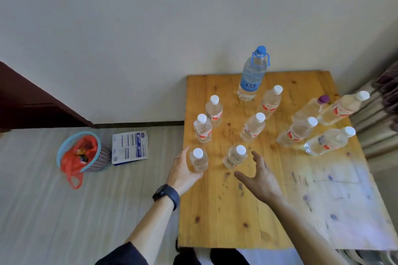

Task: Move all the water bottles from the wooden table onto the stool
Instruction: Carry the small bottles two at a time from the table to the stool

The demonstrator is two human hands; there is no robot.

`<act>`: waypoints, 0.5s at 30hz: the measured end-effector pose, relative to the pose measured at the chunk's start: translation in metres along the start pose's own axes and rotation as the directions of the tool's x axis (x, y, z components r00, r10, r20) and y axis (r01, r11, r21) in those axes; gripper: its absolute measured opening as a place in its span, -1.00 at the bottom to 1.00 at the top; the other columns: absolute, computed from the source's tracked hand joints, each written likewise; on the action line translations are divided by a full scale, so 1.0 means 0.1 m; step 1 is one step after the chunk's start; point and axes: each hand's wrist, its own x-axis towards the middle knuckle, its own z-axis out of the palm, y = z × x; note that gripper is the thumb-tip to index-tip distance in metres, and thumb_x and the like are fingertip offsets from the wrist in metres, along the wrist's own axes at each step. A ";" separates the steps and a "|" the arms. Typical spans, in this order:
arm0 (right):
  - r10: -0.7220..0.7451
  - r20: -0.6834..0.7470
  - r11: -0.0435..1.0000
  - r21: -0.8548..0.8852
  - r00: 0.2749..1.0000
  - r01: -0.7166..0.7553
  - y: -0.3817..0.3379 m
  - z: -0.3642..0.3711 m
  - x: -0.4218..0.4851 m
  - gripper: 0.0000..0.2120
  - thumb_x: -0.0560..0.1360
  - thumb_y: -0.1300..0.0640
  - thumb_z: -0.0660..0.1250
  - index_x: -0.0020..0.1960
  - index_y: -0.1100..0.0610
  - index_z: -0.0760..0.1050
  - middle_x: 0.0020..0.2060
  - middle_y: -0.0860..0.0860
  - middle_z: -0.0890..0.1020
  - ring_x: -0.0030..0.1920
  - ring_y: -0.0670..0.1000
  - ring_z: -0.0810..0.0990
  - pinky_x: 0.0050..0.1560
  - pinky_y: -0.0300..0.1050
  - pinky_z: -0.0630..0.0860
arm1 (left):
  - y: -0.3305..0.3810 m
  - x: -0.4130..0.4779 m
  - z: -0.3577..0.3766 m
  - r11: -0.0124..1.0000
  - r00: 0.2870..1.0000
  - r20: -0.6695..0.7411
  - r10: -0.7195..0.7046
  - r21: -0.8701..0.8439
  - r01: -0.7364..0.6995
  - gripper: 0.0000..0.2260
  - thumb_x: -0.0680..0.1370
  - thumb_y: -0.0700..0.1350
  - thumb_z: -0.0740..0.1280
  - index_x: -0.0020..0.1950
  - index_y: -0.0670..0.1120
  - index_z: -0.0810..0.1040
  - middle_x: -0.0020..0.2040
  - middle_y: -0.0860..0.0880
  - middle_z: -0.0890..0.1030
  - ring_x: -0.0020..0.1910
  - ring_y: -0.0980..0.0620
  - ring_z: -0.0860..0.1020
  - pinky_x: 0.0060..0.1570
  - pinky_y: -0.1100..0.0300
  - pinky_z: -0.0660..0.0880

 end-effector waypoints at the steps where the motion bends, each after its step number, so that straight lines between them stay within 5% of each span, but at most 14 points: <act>1: -0.008 0.008 1.000 0.002 1.000 0.008 0.00 0.02 0.09 -0.09 0.41 -0.20 0.47 0.59 -0.04 0.06 0.51 0.03 0.31 0.47 0.13 0.31 0.36 0.05 0.36 | 0.00 0.06 0.02 1.000 1.000 0.004 0.001 0.000 -0.001 -0.14 0.41 0.02 0.56 0.57 0.13 0.14 0.52 -0.02 0.32 0.47 -0.06 0.35 0.36 0.03 0.41; 7: -0.077 0.075 0.997 0.023 0.994 0.076 0.02 0.19 0.45 -0.02 0.34 -0.07 0.57 0.57 -0.20 0.05 0.49 -0.01 0.31 0.42 0.10 0.37 0.27 -0.02 0.40 | -0.11 0.40 0.14 1.000 0.997 0.081 0.015 -0.009 -0.015 -0.18 0.40 -0.07 0.57 0.50 0.30 0.19 0.33 0.14 0.39 0.27 0.13 0.44 0.15 0.22 0.45; 10: -0.087 0.022 0.993 0.076 0.996 0.085 0.01 0.25 0.50 -0.23 0.38 -0.02 0.53 0.45 -0.24 0.19 0.28 -0.02 0.53 0.23 0.12 0.54 0.08 -0.09 0.46 | -0.17 0.48 0.19 0.999 0.998 0.066 0.019 0.045 -0.022 -0.31 0.37 0.07 0.57 0.40 0.33 0.32 0.27 0.11 0.50 0.20 0.07 0.53 0.06 0.21 0.53; 15: -0.040 -0.088 0.998 0.046 0.995 0.044 -0.04 0.30 0.39 -0.37 0.36 -0.07 0.53 0.33 -0.13 0.30 -0.02 -0.01 0.64 -0.11 0.09 0.60 -0.17 -0.10 0.52 | -0.18 0.34 0.26 0.991 0.997 -0.070 0.041 0.128 -0.032 -0.40 0.33 0.29 0.51 0.31 0.33 0.38 0.04 0.09 0.56 -0.01 0.10 0.52 -0.31 0.41 0.33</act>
